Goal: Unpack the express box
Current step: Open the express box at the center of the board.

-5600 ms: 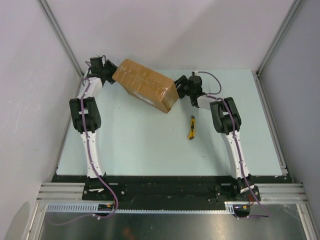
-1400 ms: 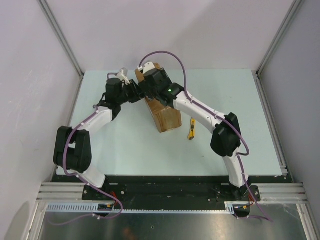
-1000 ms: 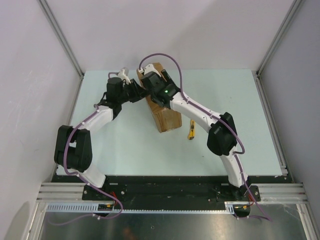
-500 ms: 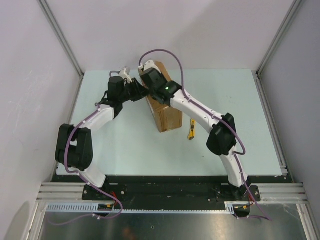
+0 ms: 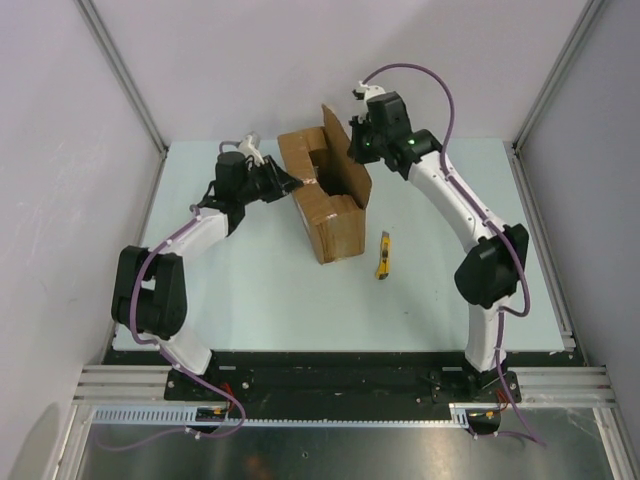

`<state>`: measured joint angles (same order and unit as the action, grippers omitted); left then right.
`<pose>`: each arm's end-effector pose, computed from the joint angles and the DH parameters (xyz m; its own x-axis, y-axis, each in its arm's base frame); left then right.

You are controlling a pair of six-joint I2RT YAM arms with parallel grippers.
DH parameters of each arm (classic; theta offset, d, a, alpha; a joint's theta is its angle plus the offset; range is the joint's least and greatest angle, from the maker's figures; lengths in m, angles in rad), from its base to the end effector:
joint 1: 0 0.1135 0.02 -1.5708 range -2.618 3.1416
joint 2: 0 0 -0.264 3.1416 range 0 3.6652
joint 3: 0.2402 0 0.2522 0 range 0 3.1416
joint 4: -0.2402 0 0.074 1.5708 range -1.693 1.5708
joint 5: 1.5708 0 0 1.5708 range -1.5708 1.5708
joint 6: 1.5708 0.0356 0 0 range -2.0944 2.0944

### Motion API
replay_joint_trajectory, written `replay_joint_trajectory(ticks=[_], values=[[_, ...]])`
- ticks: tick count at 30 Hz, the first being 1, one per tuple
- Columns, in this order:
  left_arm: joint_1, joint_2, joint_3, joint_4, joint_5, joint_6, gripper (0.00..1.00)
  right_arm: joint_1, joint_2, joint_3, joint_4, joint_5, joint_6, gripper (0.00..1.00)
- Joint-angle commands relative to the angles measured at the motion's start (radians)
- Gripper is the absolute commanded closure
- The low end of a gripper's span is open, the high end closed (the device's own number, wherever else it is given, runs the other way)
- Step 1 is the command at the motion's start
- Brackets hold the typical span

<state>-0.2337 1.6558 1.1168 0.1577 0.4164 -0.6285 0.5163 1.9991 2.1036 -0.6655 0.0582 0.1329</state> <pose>0.3686 -0.1026 0.2627 -0.6321 -0.4022 -0.6623 0.2539 0.7000 -0.6675 0.4009 0.2252 0.3806 -0.5182 -0.1421 -0.8434 -0.3847 0.9194 0.0815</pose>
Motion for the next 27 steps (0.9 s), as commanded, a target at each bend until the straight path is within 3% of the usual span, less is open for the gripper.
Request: replay_joint_trajectory(ticks=[1,7,8,11,19,27], values=[[0.008,0.084,-0.06,-0.285,-0.016,0.105,0.69,-0.085,-0.032,-0.161,0.03,-0.219,0.112,0.95],[0.008,0.055,-0.017,-0.284,0.015,0.119,0.62,-0.258,-0.132,-0.571,0.47,-0.638,0.39,0.93],[0.008,0.049,-0.009,-0.284,0.018,0.122,0.6,-0.274,-0.135,-0.615,0.604,-0.676,0.475,0.93],[0.008,0.027,0.02,-0.285,0.013,0.128,0.53,-0.312,-0.117,-0.698,0.745,-0.796,0.577,0.93],[0.008,-0.045,0.149,-0.308,-0.079,0.141,0.33,-0.295,-0.105,-0.767,0.816,-0.753,0.665,0.93],[0.007,-0.082,0.258,-0.343,-0.169,0.174,0.32,-0.21,-0.23,-0.916,0.811,-0.506,0.789,0.94]])
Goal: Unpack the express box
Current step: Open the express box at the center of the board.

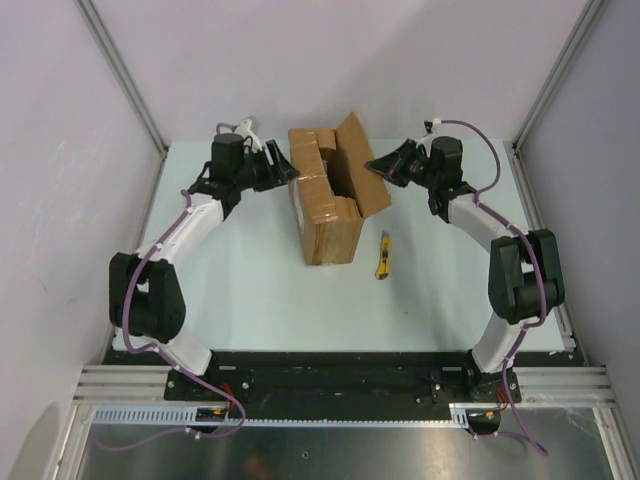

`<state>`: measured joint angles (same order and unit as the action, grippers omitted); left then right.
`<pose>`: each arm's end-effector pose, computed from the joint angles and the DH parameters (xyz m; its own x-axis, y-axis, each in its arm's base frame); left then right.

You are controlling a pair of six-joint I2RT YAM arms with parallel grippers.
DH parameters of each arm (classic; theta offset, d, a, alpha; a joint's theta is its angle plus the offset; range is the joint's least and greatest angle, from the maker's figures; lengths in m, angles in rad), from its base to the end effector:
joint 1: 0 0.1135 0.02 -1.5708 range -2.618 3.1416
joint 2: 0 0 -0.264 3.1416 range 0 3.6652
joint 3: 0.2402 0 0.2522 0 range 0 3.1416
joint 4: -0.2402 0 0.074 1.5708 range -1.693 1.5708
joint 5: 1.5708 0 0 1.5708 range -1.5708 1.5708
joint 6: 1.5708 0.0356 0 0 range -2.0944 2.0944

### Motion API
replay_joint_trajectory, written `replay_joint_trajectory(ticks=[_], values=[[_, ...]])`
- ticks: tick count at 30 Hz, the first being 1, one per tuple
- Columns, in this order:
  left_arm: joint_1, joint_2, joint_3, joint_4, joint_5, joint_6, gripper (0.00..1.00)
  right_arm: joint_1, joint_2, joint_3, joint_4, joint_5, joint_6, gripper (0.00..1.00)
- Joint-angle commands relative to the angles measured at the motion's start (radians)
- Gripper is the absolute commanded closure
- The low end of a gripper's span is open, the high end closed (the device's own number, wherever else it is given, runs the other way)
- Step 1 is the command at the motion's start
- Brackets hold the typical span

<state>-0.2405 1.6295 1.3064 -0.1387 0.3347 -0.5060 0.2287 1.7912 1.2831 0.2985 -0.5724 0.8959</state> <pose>0.3694 -0.1026 0.3082 -0.6260 -0.3178 -0.7121 0.2369 0.7925 -0.5619 0.4072 0.1146 0.2827 -0.6783 0.5160 -0.5231 -0.2833 0.4733 0.8341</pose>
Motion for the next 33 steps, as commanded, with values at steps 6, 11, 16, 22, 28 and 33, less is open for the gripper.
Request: replay_joint_trajectory(ticks=[6,11,16,22,28,33], values=[[-0.06,-0.062,0.142,-0.067,-0.157,0.115,0.28,0.193,-0.12,-0.102,-0.183,0.299,-0.04,0.94],[-0.161,-0.036,0.232,-0.166,-0.333,0.234,0.26,0.271,-0.156,-0.093,-0.242,0.439,-0.066,0.94],[-0.287,0.053,0.316,-0.359,-0.753,0.402,0.26,0.328,-0.191,-0.074,-0.294,0.557,-0.132,0.94],[-0.307,0.053,0.32,-0.435,-0.861,0.429,0.22,0.363,-0.231,-0.054,-0.34,0.675,-0.195,0.94],[-0.309,0.058,0.307,-0.463,-0.737,0.383,0.12,0.38,-0.23,-0.047,-0.328,0.672,-0.207,0.93],[-0.31,0.064,0.306,-0.463,-0.68,0.389,0.07,0.396,-0.222,-0.028,-0.322,0.66,-0.227,0.92]])
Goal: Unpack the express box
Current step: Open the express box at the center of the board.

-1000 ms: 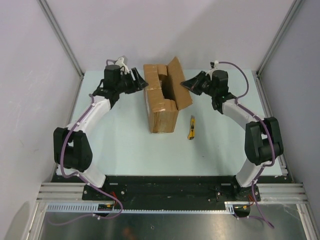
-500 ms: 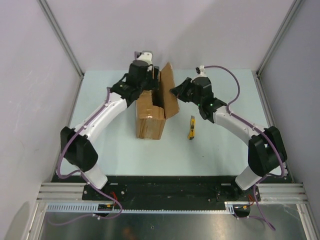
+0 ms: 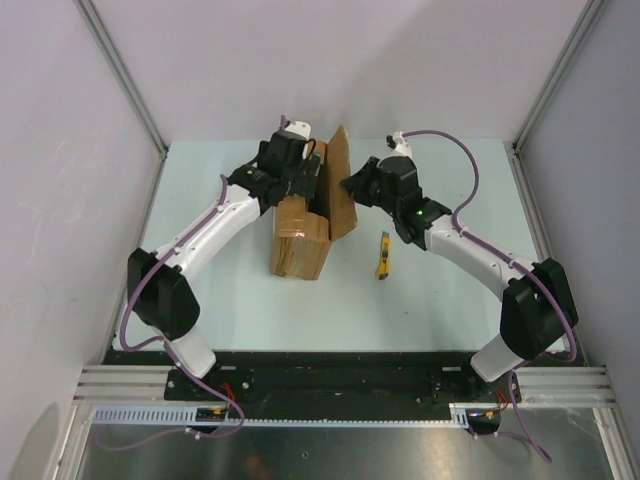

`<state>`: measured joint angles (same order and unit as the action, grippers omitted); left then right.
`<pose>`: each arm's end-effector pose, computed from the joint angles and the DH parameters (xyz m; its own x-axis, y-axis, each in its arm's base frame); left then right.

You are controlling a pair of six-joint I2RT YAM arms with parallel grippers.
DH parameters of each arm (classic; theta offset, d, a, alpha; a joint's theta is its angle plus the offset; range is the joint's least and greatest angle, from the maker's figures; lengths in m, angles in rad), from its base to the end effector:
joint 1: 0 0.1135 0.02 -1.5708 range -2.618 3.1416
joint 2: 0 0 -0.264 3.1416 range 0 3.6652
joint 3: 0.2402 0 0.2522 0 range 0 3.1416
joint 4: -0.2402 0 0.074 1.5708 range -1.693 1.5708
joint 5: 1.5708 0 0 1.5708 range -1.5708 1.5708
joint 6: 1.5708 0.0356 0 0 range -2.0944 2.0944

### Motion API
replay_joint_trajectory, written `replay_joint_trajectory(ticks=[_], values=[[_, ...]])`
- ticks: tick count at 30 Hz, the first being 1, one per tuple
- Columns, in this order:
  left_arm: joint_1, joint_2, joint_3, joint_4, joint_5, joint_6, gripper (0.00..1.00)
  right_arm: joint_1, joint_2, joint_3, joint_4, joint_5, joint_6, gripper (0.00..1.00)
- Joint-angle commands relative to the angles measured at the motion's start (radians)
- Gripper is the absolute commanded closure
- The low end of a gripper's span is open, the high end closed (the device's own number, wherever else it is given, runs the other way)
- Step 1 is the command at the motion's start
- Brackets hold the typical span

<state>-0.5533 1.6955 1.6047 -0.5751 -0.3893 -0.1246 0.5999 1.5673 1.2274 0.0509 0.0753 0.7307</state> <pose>0.3358 -0.1915 0.3469 -0.5504 0.2048 -0.8094 0.1651 0.9770 0.1349 0.3110 0.2095 0.3212 -0.5112 0.4567 -0.7281 -0.2179 0.7506 0.6238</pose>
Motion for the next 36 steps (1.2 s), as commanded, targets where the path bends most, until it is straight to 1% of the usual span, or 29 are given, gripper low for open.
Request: replay_joint_trajectory(ticks=[1,5,11,14,15,17,18,19,22,24,26,28,29,30,31,32,33,34,35,36], values=[[0.004,0.0,0.006,-0.028,0.055,0.006,0.06,0.026,0.008,0.035,-0.077,0.006,-0.062,0.92],[0.003,-0.002,-0.006,-0.034,0.029,0.002,0.08,0.031,0.01,0.04,-0.089,0.007,-0.071,0.92],[0.003,0.007,0.012,-0.066,0.04,0.008,0.09,0.047,0.019,0.084,-0.137,0.035,-0.102,0.92],[-0.017,0.021,0.015,-0.078,-0.002,0.008,0.12,0.06,0.023,0.087,-0.138,0.029,-0.102,0.92],[-0.026,0.021,0.015,-0.081,-0.046,0.006,0.14,0.058,0.022,0.087,-0.137,0.029,-0.102,0.92],[-0.033,0.015,0.014,-0.081,-0.088,0.002,0.18,0.058,0.02,0.087,-0.146,0.031,-0.099,0.92],[-0.031,0.009,0.015,-0.081,-0.101,0.003,0.22,0.058,0.022,0.087,-0.149,0.034,-0.1,0.92],[-0.033,-0.002,0.018,-0.08,-0.127,0.006,0.23,0.057,0.022,0.089,-0.155,0.04,-0.1,0.91],[-0.031,-0.034,0.04,-0.081,-0.138,0.026,0.23,0.044,0.026,0.087,-0.175,0.047,-0.091,0.92],[-0.017,-0.051,0.055,-0.08,-0.108,0.017,0.25,0.028,0.03,0.087,-0.189,0.046,-0.086,0.92],[0.003,-0.079,0.052,-0.08,-0.037,-0.007,0.27,0.018,0.031,0.087,-0.197,0.047,-0.088,0.92],[0.052,-0.097,0.035,-0.078,0.028,-0.058,0.32,0.005,0.028,0.089,-0.204,0.049,-0.088,0.92],[0.074,-0.111,0.015,-0.08,0.115,-0.078,0.34,0.001,0.027,0.087,-0.203,0.05,-0.089,0.93],[0.128,-0.118,0.003,-0.078,0.168,-0.12,0.38,-0.005,0.023,0.089,-0.204,0.052,-0.091,0.93],[0.157,-0.125,-0.009,-0.075,0.22,-0.141,0.39,-0.008,0.02,0.087,-0.203,0.049,-0.093,0.93],[0.186,-0.135,-0.037,-0.074,0.331,-0.158,0.4,-0.011,0.02,0.087,-0.201,0.046,-0.093,0.93],[0.232,-0.141,-0.051,-0.065,0.366,-0.184,0.4,-0.014,0.02,0.087,-0.2,0.044,-0.093,0.93],[0.248,-0.148,-0.061,-0.06,0.38,-0.191,0.4,-0.015,0.019,0.089,-0.198,0.043,-0.096,0.93],[0.26,-0.154,-0.084,-0.054,0.438,-0.196,0.4,-0.017,0.02,0.087,-0.195,0.038,-0.097,0.93],[0.282,-0.169,-0.095,-0.036,0.466,-0.201,0.4,-0.018,0.02,0.087,-0.195,0.035,-0.097,0.93]])
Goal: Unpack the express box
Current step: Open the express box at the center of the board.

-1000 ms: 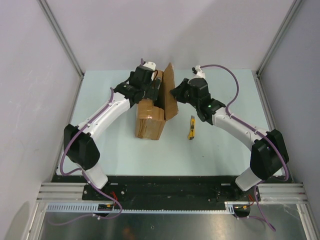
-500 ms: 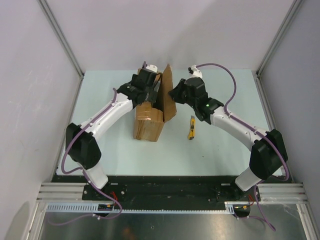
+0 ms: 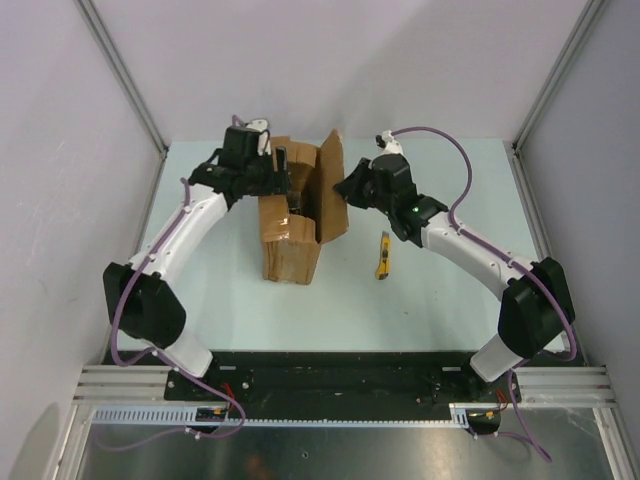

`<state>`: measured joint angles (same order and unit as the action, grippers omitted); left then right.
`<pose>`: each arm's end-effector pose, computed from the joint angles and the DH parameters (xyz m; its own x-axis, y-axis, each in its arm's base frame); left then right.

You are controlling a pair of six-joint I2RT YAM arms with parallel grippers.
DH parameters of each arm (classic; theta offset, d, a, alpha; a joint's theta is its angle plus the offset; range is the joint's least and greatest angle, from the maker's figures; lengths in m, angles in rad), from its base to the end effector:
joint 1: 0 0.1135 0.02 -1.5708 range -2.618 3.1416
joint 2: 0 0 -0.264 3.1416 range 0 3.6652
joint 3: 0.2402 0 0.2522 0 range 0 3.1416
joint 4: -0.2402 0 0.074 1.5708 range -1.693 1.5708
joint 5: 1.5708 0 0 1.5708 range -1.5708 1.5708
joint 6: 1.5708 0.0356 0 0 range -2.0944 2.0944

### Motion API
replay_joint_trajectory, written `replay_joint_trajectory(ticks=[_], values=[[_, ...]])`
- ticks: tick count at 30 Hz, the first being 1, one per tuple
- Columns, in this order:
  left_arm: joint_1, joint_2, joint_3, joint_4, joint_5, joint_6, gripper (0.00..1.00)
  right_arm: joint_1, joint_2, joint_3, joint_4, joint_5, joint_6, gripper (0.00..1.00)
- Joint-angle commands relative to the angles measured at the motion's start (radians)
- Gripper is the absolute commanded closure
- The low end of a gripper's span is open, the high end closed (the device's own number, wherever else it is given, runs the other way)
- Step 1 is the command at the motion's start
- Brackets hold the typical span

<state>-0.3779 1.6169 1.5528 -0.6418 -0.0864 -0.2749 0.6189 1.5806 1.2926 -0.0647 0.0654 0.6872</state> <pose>0.3392 -0.1314 0.3504 -0.6635 -0.0276 -0.7477 0.1314 0.9795 -0.1527 0.3087 0.2170 0.3276 -0.5530 0.3833 -0.7398 -0.2304 0.7829 0.5779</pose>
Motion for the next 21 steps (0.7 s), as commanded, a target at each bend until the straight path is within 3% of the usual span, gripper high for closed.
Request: replay_joint_trajectory(ticks=[1,6,13,21], values=[[0.117,-0.098,-0.052,0.039,0.189,-0.055,0.4,-0.042,0.009,0.022,-0.078,0.044,-0.055,0.93],[0.226,-0.126,-0.144,0.132,0.462,-0.102,0.45,-0.088,0.028,0.022,-0.102,0.002,-0.046,0.94],[0.321,-0.16,-0.255,0.211,0.735,-0.055,0.48,-0.174,0.067,0.008,-0.109,-0.091,-0.087,0.96],[0.369,-0.155,-0.342,0.271,0.807,-0.058,0.5,-0.2,0.088,0.002,-0.089,-0.17,-0.114,0.94]])
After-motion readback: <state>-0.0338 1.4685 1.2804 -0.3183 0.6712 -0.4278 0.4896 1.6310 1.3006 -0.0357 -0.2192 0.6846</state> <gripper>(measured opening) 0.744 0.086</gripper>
